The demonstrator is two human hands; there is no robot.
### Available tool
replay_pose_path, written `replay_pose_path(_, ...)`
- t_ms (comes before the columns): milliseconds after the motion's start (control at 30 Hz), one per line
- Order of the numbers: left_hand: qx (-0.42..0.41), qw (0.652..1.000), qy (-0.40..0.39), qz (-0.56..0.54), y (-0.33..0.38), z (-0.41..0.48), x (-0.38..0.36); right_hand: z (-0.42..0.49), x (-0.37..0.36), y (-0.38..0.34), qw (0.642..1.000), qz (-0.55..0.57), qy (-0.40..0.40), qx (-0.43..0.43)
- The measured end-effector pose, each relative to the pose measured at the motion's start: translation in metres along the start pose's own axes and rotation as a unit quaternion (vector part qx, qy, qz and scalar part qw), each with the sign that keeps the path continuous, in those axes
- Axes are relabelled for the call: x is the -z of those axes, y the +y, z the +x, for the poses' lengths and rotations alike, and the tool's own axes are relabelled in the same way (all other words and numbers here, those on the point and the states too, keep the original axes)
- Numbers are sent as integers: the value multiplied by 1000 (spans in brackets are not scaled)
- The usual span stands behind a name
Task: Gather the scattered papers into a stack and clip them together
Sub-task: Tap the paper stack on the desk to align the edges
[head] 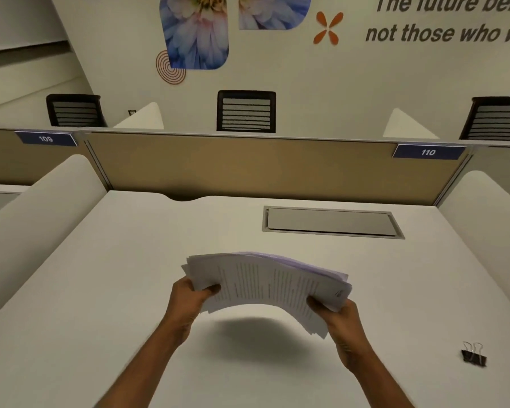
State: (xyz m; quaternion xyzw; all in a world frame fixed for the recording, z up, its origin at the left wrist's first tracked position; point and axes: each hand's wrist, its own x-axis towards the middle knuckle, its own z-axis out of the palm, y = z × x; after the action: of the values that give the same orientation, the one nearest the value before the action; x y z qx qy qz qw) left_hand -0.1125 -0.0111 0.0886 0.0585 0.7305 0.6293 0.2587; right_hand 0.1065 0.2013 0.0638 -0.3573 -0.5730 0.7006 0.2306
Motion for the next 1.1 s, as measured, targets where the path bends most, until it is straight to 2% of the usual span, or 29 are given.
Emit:
replay_pose_path(167, 36, 999, -21, -24, -24, -4, -8, -7, -4, 8, 1000, 2, 11, -13)
replay_pose_path(333, 25, 997, -12, -65, -16, -2, -10, -9, -7, 5, 1000, -7, 25, 5)
replay_pose_path(600, 31, 999, -15, -30, -19, -1, -8, -13, 7, 6, 1000, -5, 0, -6)
replay_pose_path(733, 7, 997, -81, -13, -14, -12, -25, -17, 0, 10, 1000, -1, -9, -22)
replay_pose_path(867, 21, 999, -28, -11, -5, -7, -23, -15, 15, 10, 1000, -5, 20, -21)
replay_pose_path(1000, 15, 997, -77, 26, -12, -12, -24, -16, 20, 16, 999, -2, 13, -33)
replay_pose_path(1100, 30, 999, -37, -14, -13, -14, -32, -21, 6, 14, 1000, -9, 26, -15)
